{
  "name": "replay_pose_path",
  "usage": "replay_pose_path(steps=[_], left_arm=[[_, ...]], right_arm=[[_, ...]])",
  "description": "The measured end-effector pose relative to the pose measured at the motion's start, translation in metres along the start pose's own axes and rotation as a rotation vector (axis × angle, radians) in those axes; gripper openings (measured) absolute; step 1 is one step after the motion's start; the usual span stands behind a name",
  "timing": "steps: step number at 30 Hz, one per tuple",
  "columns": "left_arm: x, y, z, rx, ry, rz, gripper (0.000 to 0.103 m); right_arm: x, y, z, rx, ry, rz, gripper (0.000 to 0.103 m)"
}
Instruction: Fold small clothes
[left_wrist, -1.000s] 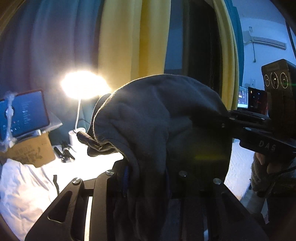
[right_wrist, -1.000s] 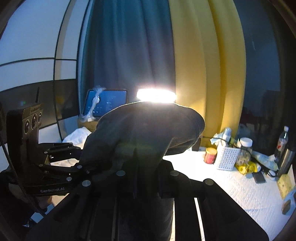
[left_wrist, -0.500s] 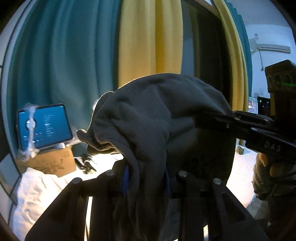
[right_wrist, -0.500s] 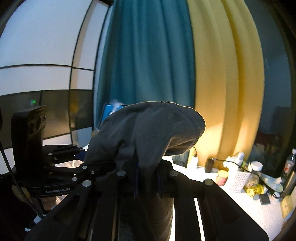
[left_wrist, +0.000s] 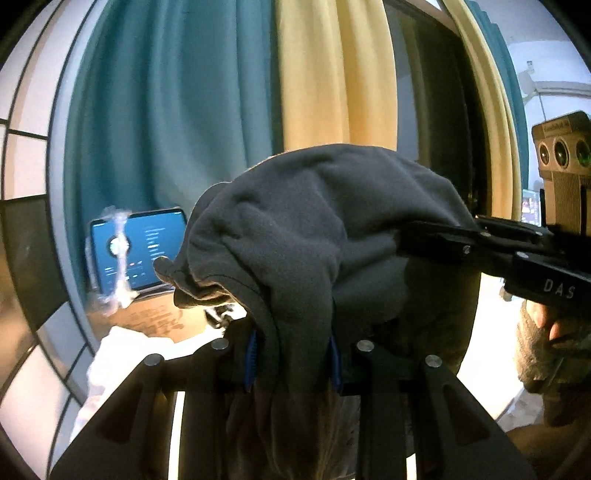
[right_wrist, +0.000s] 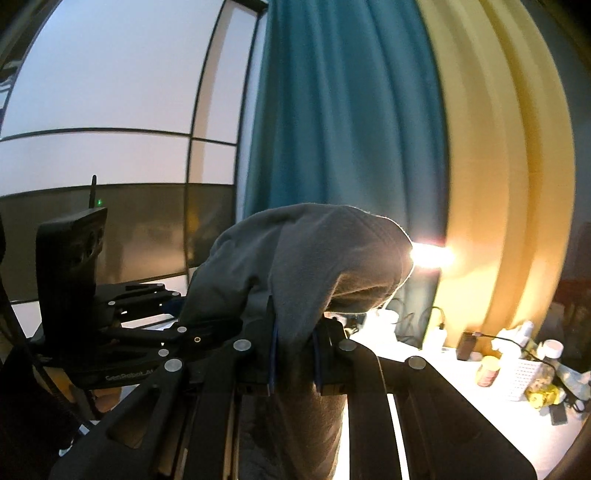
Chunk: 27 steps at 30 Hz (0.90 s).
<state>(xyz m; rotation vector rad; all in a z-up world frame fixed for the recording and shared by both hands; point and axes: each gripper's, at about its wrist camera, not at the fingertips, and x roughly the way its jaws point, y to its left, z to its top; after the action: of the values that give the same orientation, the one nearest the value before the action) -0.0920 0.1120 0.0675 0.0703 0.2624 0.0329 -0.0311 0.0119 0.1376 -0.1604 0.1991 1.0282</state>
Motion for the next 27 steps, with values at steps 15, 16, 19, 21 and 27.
replay_pose_path(steps=[15,16,19,21,27], left_arm=[[0.018,0.013,-0.018,-0.017,0.082,0.017,0.028],[0.021,0.014,-0.019,-0.019,0.088,0.014,0.028],[0.033,0.015,-0.02,-0.021,0.109,0.003,0.028],[0.042,0.016,-0.02,-0.022,0.122,-0.005,0.028],[0.066,0.016,-0.018,-0.019,0.155,-0.021,0.028]], right_arm=[[0.032,0.008,-0.018,0.042,0.085,0.037,0.016],[0.035,0.005,-0.019,0.048,0.09,0.035,0.016],[0.041,-0.003,-0.025,0.065,0.106,0.023,0.016],[0.046,-0.01,-0.03,0.077,0.117,0.013,0.016],[0.061,-0.03,-0.041,0.114,0.148,-0.006,0.016]])
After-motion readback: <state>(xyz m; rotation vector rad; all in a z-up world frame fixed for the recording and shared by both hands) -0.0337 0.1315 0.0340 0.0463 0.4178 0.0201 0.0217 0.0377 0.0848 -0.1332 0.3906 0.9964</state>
